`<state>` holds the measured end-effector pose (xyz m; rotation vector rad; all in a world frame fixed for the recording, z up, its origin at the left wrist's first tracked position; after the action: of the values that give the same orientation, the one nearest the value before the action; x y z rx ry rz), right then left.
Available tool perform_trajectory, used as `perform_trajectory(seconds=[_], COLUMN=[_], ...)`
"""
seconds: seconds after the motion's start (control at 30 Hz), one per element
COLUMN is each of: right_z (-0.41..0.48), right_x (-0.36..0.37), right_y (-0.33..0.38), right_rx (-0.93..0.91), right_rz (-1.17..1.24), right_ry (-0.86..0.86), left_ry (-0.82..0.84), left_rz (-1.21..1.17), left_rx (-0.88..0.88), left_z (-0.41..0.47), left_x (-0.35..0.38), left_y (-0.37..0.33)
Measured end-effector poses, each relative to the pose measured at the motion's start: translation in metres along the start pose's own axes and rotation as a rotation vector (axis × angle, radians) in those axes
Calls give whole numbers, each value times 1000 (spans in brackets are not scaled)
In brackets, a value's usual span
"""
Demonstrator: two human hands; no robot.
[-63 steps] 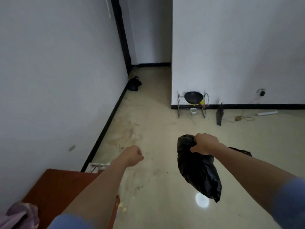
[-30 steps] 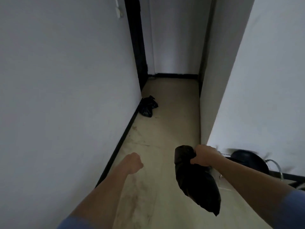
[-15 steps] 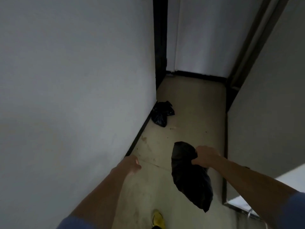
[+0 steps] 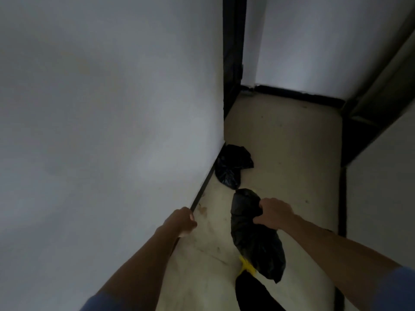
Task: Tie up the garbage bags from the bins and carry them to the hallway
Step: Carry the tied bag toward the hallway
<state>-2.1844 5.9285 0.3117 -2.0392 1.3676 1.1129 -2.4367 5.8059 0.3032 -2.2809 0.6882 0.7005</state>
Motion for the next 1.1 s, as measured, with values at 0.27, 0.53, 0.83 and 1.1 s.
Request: perform_trajectory(seconds=[0.27,0.53,0.83,1.1], right_z=[169,332,508,663], right_x=[-39,-18,80,202], right_y=[10,32,47,60], right_rx=[-69,-98,-81,-126], right_rz=[-5,-6,54,57], right_ry=[100,199,270,210], left_ry=[12,51,157,189], left_rz=[-100,-130,-154,-165], left_rx=[-122,-174,-202,-340], left_z=[133,287,439,533], left_x=[-28,-27,46,152], left_y=[-23,-14,20,97])
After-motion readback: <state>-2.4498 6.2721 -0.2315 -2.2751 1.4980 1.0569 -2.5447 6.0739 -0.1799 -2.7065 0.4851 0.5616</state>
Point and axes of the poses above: each hand's wrist, its own z-axis towards the middle knuckle, its own x-axis out of the palm, y = z × x, the point moved 9 cm from there along z, towards the middle knuckle, and after that the axes turned 9 degrees about -z, right-handed, at the moved point
